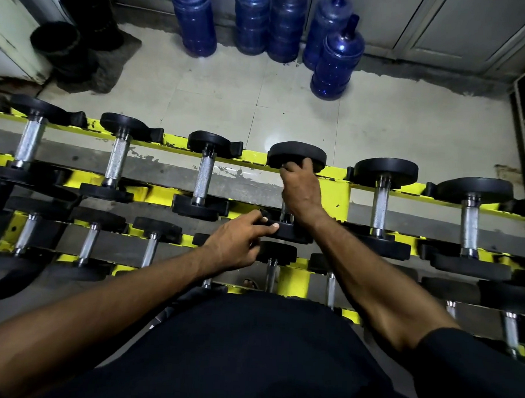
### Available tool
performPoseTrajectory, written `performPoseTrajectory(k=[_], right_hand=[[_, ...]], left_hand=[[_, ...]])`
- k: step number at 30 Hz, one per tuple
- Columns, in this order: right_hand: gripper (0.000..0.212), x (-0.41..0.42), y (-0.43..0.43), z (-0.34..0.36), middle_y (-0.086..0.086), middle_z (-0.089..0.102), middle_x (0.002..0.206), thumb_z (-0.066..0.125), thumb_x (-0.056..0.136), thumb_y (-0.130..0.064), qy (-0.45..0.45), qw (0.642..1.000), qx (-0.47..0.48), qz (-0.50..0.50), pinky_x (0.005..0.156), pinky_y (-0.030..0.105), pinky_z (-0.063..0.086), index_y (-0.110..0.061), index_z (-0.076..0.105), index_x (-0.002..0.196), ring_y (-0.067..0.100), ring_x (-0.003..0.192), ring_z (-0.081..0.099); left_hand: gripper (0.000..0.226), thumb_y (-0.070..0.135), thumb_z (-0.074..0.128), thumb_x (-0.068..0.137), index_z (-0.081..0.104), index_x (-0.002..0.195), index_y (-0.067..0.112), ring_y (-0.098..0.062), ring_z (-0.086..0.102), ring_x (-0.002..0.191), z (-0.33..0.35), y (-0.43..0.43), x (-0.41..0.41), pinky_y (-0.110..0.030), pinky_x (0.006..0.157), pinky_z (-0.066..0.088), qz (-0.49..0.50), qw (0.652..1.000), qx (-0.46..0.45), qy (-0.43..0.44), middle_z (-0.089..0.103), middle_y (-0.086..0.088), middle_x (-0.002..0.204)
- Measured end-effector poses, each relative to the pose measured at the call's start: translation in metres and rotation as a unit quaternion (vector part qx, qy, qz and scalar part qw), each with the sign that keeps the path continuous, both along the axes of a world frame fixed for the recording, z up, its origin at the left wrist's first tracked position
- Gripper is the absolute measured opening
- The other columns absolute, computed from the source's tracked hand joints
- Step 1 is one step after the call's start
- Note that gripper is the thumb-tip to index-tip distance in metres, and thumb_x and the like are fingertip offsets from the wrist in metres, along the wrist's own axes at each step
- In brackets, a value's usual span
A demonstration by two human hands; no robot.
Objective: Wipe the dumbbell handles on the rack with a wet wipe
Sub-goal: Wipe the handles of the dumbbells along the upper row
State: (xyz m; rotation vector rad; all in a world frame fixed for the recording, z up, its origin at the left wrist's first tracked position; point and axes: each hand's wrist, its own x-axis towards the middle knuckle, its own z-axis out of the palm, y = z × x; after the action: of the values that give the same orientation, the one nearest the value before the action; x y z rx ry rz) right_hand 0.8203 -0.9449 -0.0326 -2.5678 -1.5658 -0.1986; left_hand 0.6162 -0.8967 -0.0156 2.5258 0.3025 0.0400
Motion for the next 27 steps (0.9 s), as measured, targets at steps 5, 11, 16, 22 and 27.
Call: performPoseTrajectory(k=[5, 11, 16, 22, 27], right_hand=[[0.020, -0.023, 0.013, 0.025, 0.006, 0.070, 0.105, 0.054, 0.094, -0.018, -0.099, 0.958, -0.260, 0.068, 0.090, 0.040, 0.036, -0.014, 0.071, 0.104, 0.030, 0.120, 0.039], [0.016, -0.020, 0.002, 0.039, 0.016, 0.068, 0.099, 0.053, 0.090, -0.002, -0.023, 0.955, -0.260, 0.143, 0.077, 0.039, 0.046, -0.002, 0.066, 0.099, 0.034, 0.102, 0.058], [0.013, 0.009, -0.014, 0.012, 0.007, 0.064, 0.093, 0.061, 0.089, -0.010, 0.210, 0.971, 0.076, -0.087, 0.063, 0.028, 0.038, -0.006, 0.074, 0.092, 0.024, 0.082, 0.061], [0.011, 0.010, -0.033, 0.009, 0.001, 0.070, 0.076, 0.070, 0.072, -0.003, 0.507, 0.770, 0.187, -0.340, 0.063, 0.034, 0.061, -0.011, 0.068, 0.065, 0.018, 0.065, 0.067], [0.031, 0.034, -0.019, 0.011, 0.011, 0.069, 0.089, 0.065, 0.075, 0.017, 0.602, 0.678, 0.226, -0.356, 0.061, 0.038, 0.060, -0.012, 0.070, 0.083, 0.023, 0.070, 0.064]], left_hand=[[0.057, 0.008, 0.064, 0.081, 0.059, 0.137, 0.021, -0.023, 0.060, 0.098, 0.001, -0.005, -0.001, -0.036, 0.075, 0.056, 0.003, 1.000, -0.007, 0.004, 0.055, -0.007, 0.113], [0.057, 0.011, 0.063, 0.083, 0.057, 0.139, 0.022, -0.024, 0.059, 0.105, 0.001, -0.006, -0.002, -0.035, 0.080, 0.055, 0.007, 1.000, -0.009, 0.017, 0.053, -0.006, 0.118], [0.057, 0.011, 0.062, 0.086, 0.055, 0.142, 0.022, -0.019, 0.056, 0.096, 0.003, -0.007, -0.002, -0.026, 0.079, 0.048, 0.015, 1.000, -0.009, 0.023, 0.053, -0.005, 0.122], [0.056, 0.012, 0.061, 0.088, 0.054, 0.142, 0.023, -0.018, 0.055, 0.106, 0.002, -0.008, -0.002, -0.024, 0.079, 0.049, 0.019, 0.999, -0.015, 0.022, 0.051, -0.004, 0.124], [0.055, 0.014, 0.061, 0.089, 0.053, 0.143, 0.024, -0.017, 0.055, 0.104, 0.001, -0.007, -0.002, -0.022, 0.079, 0.046, 0.021, 0.999, -0.016, 0.030, 0.050, -0.002, 0.123]])
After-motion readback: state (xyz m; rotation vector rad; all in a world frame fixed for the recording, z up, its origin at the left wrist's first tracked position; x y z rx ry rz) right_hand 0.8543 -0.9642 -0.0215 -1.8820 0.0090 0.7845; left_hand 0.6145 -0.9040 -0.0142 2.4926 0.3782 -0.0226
